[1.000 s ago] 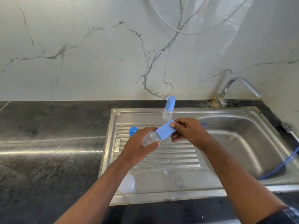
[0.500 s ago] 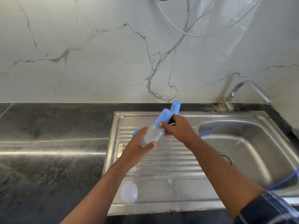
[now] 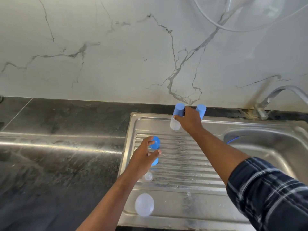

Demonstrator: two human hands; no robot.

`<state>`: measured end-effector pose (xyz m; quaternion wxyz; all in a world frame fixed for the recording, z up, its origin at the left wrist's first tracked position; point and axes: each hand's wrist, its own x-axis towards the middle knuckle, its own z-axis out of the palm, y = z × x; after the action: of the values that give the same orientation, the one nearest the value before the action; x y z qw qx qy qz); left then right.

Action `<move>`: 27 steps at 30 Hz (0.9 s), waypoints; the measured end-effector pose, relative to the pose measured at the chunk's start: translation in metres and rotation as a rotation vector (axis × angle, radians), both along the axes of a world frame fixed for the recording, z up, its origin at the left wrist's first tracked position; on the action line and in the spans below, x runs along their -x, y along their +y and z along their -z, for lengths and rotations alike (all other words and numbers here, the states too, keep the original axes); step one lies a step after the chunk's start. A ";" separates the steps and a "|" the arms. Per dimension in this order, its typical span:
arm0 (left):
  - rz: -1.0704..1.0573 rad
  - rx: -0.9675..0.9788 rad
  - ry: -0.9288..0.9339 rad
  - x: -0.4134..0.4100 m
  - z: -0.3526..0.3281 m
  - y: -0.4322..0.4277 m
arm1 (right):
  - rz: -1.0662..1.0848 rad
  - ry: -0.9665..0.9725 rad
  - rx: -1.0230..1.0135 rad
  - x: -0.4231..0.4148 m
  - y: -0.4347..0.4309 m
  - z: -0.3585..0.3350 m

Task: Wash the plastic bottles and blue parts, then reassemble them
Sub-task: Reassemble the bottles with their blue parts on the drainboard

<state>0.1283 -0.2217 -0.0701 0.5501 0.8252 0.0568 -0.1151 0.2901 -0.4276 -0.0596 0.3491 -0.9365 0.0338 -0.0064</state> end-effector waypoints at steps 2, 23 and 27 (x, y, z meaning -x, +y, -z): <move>-0.003 -0.008 0.007 0.000 0.004 0.003 | -0.011 0.011 0.006 -0.002 0.000 0.004; -0.213 0.085 0.071 -0.007 0.027 0.032 | -0.093 -0.033 -0.076 0.109 0.029 0.008; -0.192 0.054 0.085 -0.013 0.038 0.032 | -0.499 0.084 -0.057 0.153 0.052 0.047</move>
<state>0.1411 -0.1902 -0.1077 0.5778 0.7951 0.1558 -0.0985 0.1370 -0.3754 -0.1067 0.3643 -0.9050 -0.1840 0.1197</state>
